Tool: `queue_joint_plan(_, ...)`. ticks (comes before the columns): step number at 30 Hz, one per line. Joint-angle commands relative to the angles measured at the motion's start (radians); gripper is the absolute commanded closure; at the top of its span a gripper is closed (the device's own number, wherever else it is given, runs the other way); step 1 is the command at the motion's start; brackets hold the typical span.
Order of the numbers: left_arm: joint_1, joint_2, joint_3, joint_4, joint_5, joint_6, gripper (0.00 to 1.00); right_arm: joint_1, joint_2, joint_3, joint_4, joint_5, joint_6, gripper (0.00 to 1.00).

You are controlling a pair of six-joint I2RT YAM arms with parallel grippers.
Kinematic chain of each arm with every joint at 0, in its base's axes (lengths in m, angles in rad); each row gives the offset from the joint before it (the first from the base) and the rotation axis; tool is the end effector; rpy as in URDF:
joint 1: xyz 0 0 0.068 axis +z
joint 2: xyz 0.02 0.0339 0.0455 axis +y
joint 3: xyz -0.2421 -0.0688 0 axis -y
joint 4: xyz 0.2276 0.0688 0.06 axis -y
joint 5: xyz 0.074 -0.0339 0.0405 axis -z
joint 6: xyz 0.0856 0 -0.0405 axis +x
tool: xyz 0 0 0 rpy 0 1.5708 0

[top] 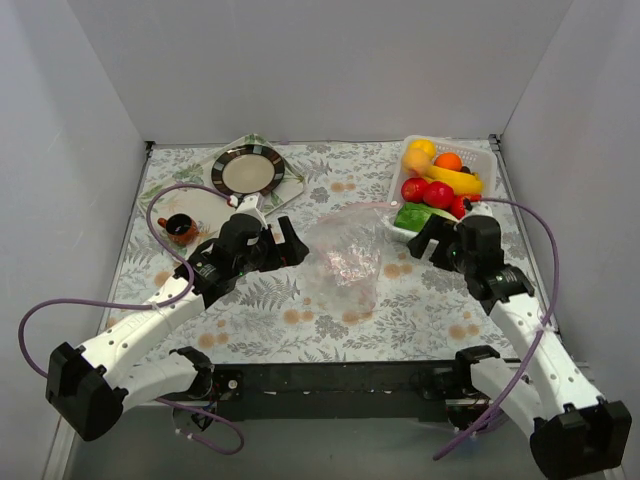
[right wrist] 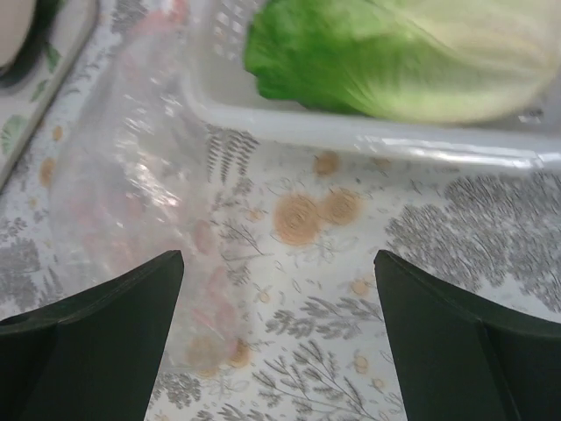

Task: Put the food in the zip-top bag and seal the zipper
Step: Pick up the zipper food storage bag at the center of the board.

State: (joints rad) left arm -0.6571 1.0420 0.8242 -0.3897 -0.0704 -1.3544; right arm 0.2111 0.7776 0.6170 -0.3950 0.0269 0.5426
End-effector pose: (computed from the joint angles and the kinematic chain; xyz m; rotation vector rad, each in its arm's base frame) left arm 0.2126 -0.1564 0.2410 -0.8549 2.2234 -1.0065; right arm 0.2130 0.0433 0.2220 0.3714 2.1224 0.4140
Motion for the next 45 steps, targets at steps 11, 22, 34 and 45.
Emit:
queue_joint_plan(11, -0.001, -0.005, 0.032, -0.077, -0.017, -0.035, 0.02, 0.077, 0.578, 0.420, 0.228, -0.019, -0.072, 0.17)
queue_joint_plan(22, 0.005, 0.024, 0.064, -0.078, 0.006, -0.118, 0.02, 0.109, 0.724, 0.527, 0.265, -0.099, -0.072, 0.58)
queue_joint_plan(34, 0.355, -0.006, 0.053, -0.086, 0.409, -0.425, 0.02, 0.371, 0.605, 0.692, 0.306, -0.139, -0.295, 0.99)
queue_joint_plan(45, 0.556, -0.033, -0.046, -0.092, 0.616, -0.433, 0.14, 0.743, 0.296, 0.141, 0.522, 0.043, -0.354, 0.99)
